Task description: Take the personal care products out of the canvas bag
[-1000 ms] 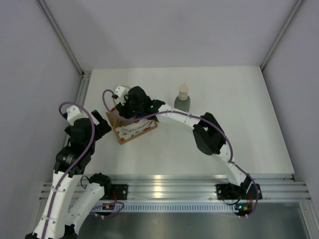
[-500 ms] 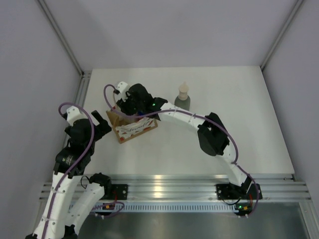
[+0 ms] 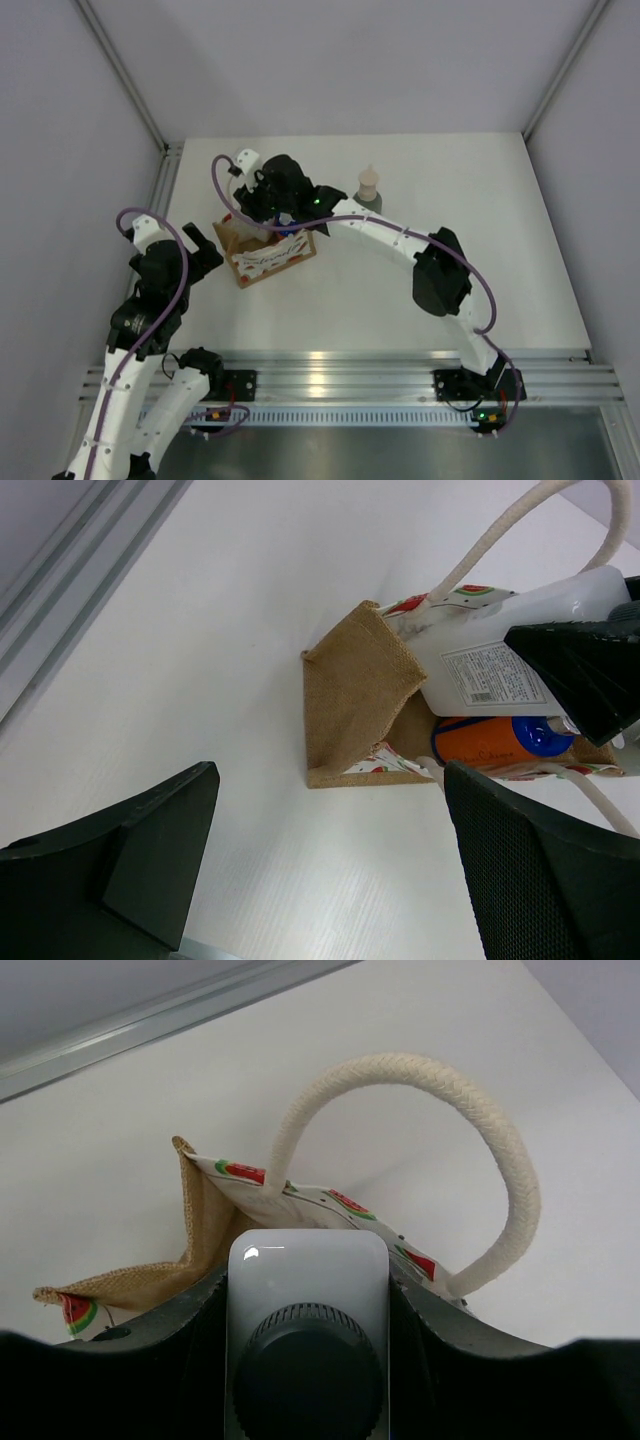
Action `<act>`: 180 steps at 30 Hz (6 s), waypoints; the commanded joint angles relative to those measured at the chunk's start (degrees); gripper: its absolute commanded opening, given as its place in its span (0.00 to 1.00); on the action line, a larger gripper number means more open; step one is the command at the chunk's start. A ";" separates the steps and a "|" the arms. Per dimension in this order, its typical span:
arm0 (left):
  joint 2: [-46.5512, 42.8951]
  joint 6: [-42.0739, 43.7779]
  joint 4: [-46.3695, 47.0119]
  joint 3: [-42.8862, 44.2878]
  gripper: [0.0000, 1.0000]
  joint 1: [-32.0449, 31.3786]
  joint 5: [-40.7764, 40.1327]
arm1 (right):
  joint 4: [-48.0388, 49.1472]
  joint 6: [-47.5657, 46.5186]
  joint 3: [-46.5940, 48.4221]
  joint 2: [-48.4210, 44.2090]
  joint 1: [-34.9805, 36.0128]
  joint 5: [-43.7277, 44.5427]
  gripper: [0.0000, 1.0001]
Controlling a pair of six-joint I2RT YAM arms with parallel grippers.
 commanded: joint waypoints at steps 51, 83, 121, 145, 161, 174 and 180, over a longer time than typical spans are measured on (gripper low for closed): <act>-1.72 0.80 1.13 0.07 0.98 0.16 -1.84 | 12.77 20.71 -69.36 -51.63 -8.99 19.33 0.00; -4.44 0.80 1.13 -0.02 0.98 0.16 -1.75 | -26.25 12.37 -28.67 -24.21 -13.56 12.47 0.20; 22.97 -8.43 10.26 0.16 0.97 0.16 1.41 | -15.17 7.98 -13.19 -25.97 -5.92 0.16 0.87; 26.05 -7.38 14.84 -4.06 0.96 0.16 5.10 | -28.10 0.50 3.16 -3.55 -3.37 -0.01 0.55; 24.56 -6.94 14.84 -5.12 0.98 0.16 6.16 | -27.48 -2.22 5.97 -3.19 0.76 11.41 0.58; 24.21 -6.32 14.75 -5.12 0.98 0.16 6.33 | -30.38 -0.47 4.74 -3.46 0.85 4.56 0.58; 24.21 -6.06 14.66 -5.03 0.98 0.16 6.95 | -31.44 -0.03 4.83 -1.44 0.06 4.39 0.59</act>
